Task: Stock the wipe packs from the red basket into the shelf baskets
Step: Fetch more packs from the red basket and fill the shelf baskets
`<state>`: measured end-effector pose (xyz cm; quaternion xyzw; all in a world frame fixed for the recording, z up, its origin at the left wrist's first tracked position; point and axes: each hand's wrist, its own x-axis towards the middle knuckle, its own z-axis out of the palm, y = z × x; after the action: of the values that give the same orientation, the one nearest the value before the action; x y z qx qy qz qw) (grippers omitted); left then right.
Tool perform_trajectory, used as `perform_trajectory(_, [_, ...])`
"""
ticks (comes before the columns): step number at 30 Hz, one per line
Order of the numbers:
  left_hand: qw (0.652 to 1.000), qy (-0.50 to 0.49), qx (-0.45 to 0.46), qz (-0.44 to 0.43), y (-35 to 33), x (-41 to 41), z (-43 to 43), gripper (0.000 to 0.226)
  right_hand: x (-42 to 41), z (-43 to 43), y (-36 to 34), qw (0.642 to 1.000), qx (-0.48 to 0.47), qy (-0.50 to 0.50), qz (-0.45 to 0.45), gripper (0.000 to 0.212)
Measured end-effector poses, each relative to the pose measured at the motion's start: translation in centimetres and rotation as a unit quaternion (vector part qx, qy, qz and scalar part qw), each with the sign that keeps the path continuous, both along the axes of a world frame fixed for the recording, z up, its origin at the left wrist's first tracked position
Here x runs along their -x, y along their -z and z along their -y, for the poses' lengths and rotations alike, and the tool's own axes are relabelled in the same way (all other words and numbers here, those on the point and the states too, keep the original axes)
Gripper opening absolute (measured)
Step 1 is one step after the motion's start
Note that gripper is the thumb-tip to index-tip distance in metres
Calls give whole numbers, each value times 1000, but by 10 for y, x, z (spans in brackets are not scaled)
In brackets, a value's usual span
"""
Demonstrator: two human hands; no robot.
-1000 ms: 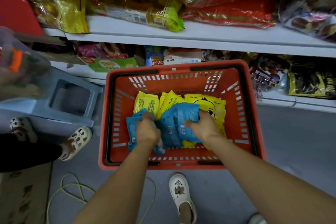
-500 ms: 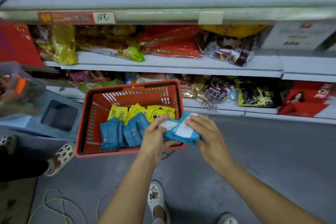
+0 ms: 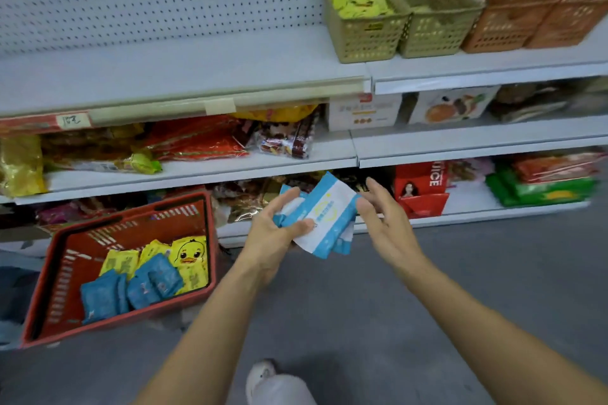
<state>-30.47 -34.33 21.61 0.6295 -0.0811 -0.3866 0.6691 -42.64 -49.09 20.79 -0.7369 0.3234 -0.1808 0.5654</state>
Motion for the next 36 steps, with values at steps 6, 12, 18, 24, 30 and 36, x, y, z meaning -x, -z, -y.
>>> perform_trajectory(6, [994, 80, -2, 69, -30, 8, 60, 54, 16, 70, -34, 992, -124, 20, -5, 7])
perform_trajectory(12, [996, 74, 15, 53, -45, 3, 146, 39, 17, 143, -44, 982, -151, 105, 44, 9])
perform_trajectory(18, [986, 107, 30, 128, -70, -29, 254, 41, -2, 246, -67, 974, -176, 126, 72, 7])
perform_trajectory(24, [979, 129, 41, 150, -97, -63, 357, 37, -27, 352, -103, 976, -213, 43, 17, 20])
perform_trajectory(30, [977, 122, 45, 167, -116, -80, 433, 25, -43, 429, -121, 977, -185, 94, 47, 26])
perform_trajectory(36, [984, 84, 66, 143, -135, -100, 491, 30, -51, 522, -150, 945, -152, 239, 161, 21])
